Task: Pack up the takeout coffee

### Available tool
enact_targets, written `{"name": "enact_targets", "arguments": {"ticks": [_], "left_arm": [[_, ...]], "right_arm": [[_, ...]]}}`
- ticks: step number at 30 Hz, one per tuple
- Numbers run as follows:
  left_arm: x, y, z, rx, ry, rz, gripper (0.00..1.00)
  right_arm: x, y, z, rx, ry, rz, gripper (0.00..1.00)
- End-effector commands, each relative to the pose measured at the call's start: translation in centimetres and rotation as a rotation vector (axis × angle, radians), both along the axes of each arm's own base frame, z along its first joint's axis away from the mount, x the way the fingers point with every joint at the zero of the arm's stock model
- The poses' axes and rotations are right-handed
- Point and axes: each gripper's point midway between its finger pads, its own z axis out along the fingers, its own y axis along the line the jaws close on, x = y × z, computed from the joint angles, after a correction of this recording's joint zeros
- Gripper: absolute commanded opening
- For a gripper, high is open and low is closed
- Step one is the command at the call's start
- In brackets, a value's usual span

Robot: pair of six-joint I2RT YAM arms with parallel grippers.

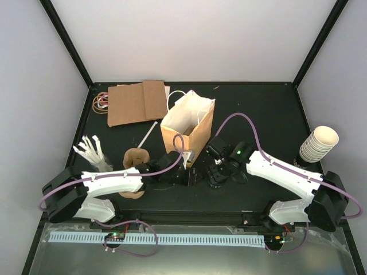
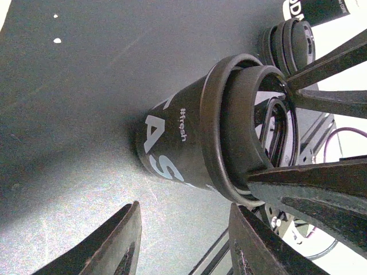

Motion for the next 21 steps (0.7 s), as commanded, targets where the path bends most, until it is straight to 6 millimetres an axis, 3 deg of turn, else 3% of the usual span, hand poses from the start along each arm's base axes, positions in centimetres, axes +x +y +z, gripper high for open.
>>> {"name": "enact_targets", "arguments": {"ticks": [1, 14, 21], "left_arm": [[0.6, -1.8, 2.1, -0.058, -0.037, -0.023, 0.45], [0.9, -2.3, 3.0, -0.072, -0.049, -0.023, 0.44], [1.0, -2.2, 3.1, -0.067, -0.057, -0.019, 0.44]], "right_arm": [[-1.8, -1.8, -2.1, -0.083, 0.077, -0.006, 0.75], [-3.3, -1.5, -1.9, -0.043, 0.123, 0.044, 0.73], [-2.9, -1.3, -1.5, -0.050, 0.107, 0.050, 0.73]]}}
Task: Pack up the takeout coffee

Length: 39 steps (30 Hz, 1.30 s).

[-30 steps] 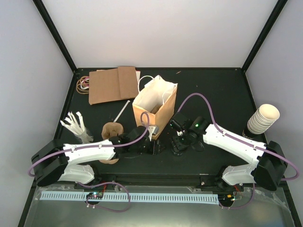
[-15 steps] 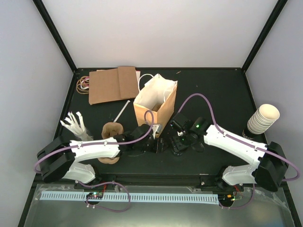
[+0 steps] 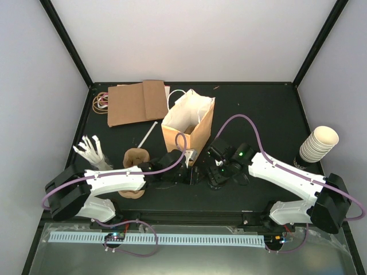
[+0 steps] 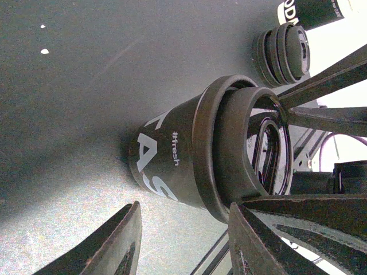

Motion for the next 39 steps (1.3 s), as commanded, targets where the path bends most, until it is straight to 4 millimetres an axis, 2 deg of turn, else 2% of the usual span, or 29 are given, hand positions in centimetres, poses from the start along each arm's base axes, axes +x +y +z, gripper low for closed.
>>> {"name": "enact_targets", "arguments": {"ticks": [1, 7, 11, 28, 39], "left_arm": [[0.6, -1.4, 2.7, -0.058, -0.053, -0.015, 0.44], [1.3, -1.6, 2.2, -0.048, -0.046, 0.009, 0.44], [1.7, -1.7, 2.2, -0.051, -0.050, 0.018, 0.43], [3.2, -2.7, 0.2, -0.006, -0.032, 0.019, 0.34], [3.0, -2.6, -2.5, 0.055, 0.038, 0.017, 0.34]], "right_arm": [[-2.0, -1.2, -1.6, -0.079, 0.097, 0.030, 0.73], [-1.4, 0.0, -1.3, -0.011, 0.069, 0.015, 0.73], [-1.5, -0.2, -1.9, -0.037, 0.083, 0.012, 0.73], [-1.4, -0.3, -2.2, -0.048, 0.085, 0.009, 0.73], [-1.7, -0.5, -3.2, -0.067, 0.112, -0.002, 0.73]]}}
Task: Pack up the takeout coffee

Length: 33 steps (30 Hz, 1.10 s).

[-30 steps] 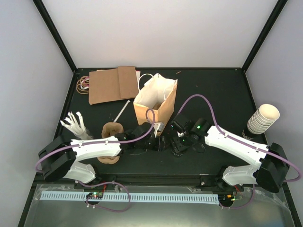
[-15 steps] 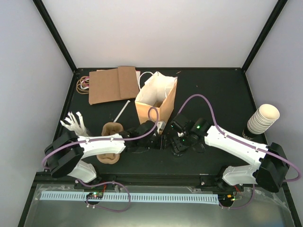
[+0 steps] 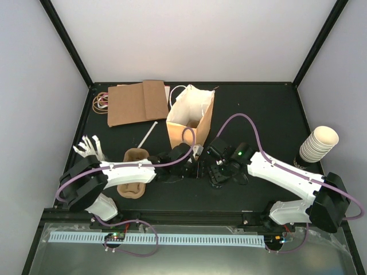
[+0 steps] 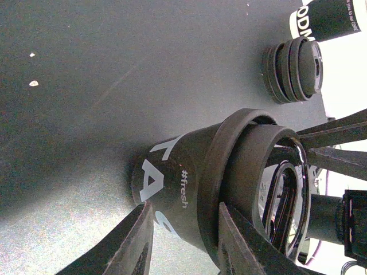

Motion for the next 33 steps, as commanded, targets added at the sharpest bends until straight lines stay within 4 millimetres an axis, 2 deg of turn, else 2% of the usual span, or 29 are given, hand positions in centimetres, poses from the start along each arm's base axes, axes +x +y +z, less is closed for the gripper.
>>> {"name": "enact_targets", "arguments": {"ticks": [1, 12, 25, 28, 33], "left_arm": [[0.4, -0.5, -1.6, 0.035, 0.018, 0.006, 0.34], [-1.0, -0.4, -4.2, 0.048, 0.139, -0.009, 0.31], [-2.8, -0.6, -5.3, 0.000, 0.250, -0.016, 0.26], [-2.5, -0.2, -4.6, 0.007, 0.218, -0.002, 0.26], [-1.1, 0.0, -1.0, 0.019, 0.107, 0.011, 0.31]], "right_arm": [[-2.3, 0.0, -2.9, -0.033, 0.130, 0.032, 0.73], [-2.5, -0.1, -3.5, -0.032, 0.152, 0.030, 0.73], [-2.8, 0.1, -3.8, 0.004, 0.184, 0.029, 0.73], [-2.8, 0.0, -3.8, 0.006, 0.188, 0.029, 0.73], [-2.9, 0.1, -3.8, 0.009, 0.191, 0.036, 0.73]]}}
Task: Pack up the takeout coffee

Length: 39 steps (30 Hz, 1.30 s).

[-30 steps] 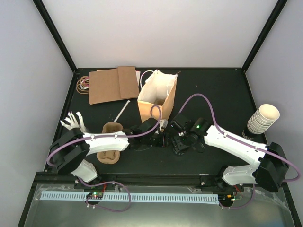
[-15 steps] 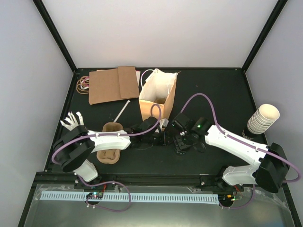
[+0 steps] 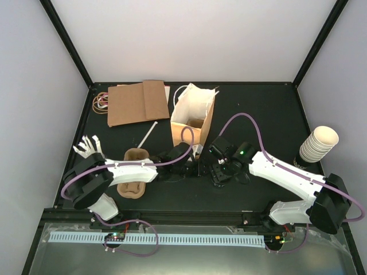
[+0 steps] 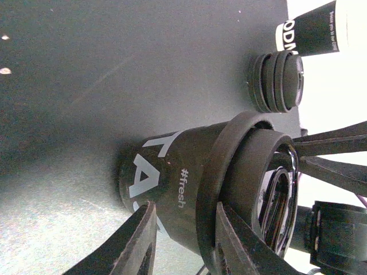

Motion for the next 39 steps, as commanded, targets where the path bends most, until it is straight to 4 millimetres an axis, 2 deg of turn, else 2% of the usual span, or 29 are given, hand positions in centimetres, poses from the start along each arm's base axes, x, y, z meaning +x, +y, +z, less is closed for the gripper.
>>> {"name": "enact_targets", "arguments": {"ticks": [1, 8, 15, 24, 32, 39], "left_arm": [[-1.0, 1.1, 0.0, 0.114, -0.028, -0.025, 0.32], [0.0, 0.8, 4.3, 0.010, -0.102, -0.036, 0.38], [1.3, 1.6, 5.6, -0.030, -0.109, -0.014, 0.40], [1.3, 1.9, 4.5, -0.008, -0.090, -0.023, 0.40], [0.6, 3.6, 2.8, 0.010, -0.066, 0.003, 0.37], [0.4, 4.6, 2.7, 0.003, -0.073, 0.026, 0.37]], "right_arm": [[-3.3, 1.1, -3.5, 0.030, 0.191, 0.061, 0.73], [-3.3, 1.3, -3.1, 0.040, 0.194, 0.075, 0.73], [-4.0, 2.1, -2.6, 0.081, 0.211, 0.126, 0.73], [-4.6, 2.4, -2.6, 0.035, 0.224, 0.170, 0.72], [-4.0, 1.9, -2.7, -0.023, 0.200, 0.161, 0.72], [-3.9, 1.5, -3.5, -0.073, 0.198, 0.151, 0.72]]}}
